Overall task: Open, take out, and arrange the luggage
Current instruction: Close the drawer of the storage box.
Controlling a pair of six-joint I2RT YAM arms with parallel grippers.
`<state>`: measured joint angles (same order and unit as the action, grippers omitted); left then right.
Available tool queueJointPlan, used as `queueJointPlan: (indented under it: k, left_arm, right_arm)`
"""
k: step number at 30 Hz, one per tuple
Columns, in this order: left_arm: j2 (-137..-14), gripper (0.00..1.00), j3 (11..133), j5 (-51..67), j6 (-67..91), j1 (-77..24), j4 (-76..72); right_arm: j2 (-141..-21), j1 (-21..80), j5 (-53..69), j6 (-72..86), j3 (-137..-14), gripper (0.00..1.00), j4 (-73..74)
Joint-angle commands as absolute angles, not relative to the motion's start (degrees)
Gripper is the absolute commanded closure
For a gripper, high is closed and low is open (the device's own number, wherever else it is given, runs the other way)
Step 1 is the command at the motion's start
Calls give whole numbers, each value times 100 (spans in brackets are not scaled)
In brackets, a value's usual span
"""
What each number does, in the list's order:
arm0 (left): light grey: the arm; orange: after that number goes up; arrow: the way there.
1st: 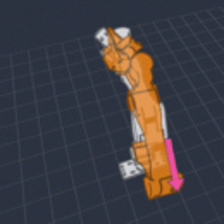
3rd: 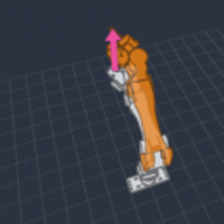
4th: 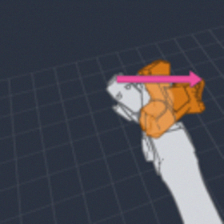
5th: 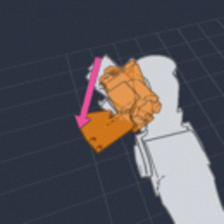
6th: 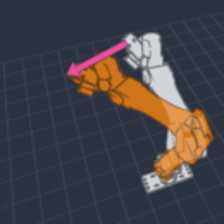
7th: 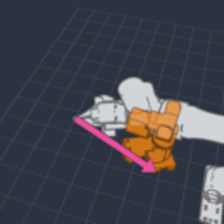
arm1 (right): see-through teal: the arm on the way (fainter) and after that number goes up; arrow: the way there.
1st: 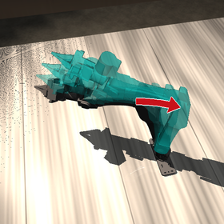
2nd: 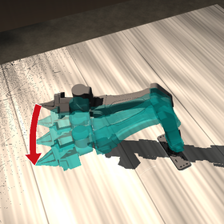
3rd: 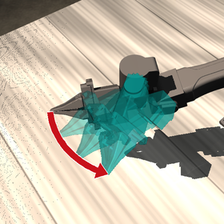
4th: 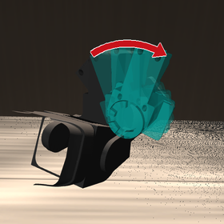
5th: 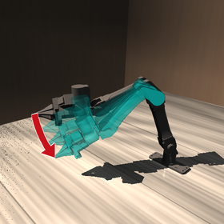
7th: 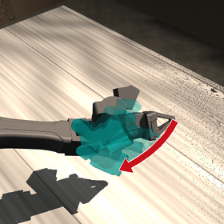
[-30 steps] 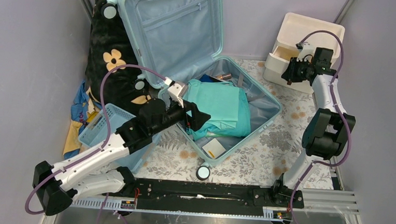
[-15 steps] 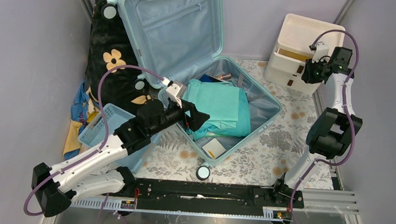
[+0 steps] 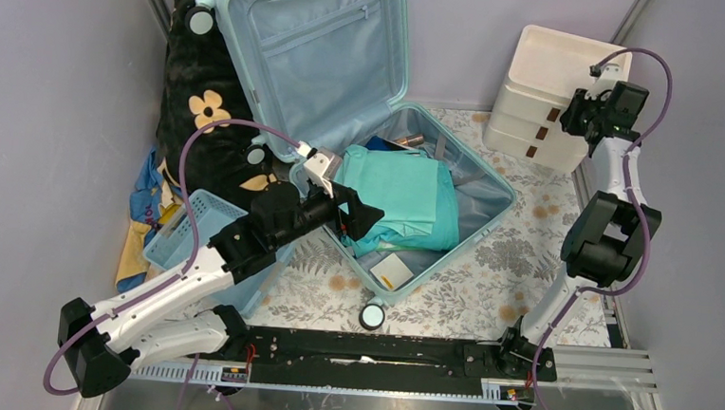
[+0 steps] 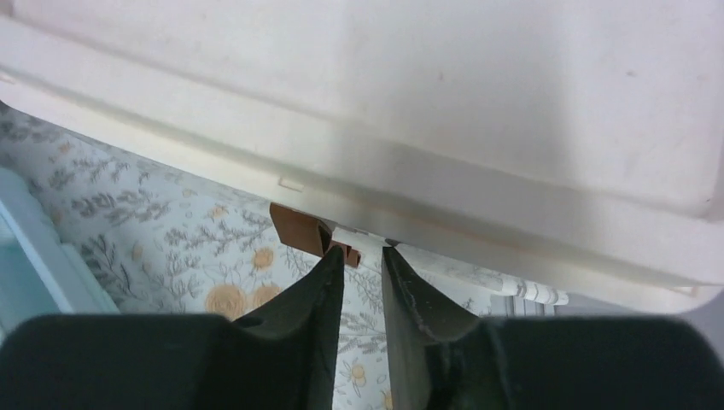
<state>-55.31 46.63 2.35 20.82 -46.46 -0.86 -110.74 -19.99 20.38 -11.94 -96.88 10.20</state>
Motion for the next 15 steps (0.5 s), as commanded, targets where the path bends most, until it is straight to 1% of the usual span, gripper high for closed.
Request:
queueJointPlan:
  k: [1,3,11,15]
  left_arm:
    - [-5449,8,4744,202,2070,-4615,-366]
    - [-5472,8,4769,222,2089,-4614,-369]
    - [-5401,8,4758,181,2155,-4614,-322]
    - [-5366,8,4771,165,2179,-4612,-275]
  right_arm:
    - [-11024,-1978,1914,-615,-9529,67,-498]
    - [-11044,-1978,1941,-516,-9441,66,-678]
    - [-10987,-1982,1728,-281,-9007,66,-1300]
    - [-10631,-2023,2148,-299,-8577,66,-1483]
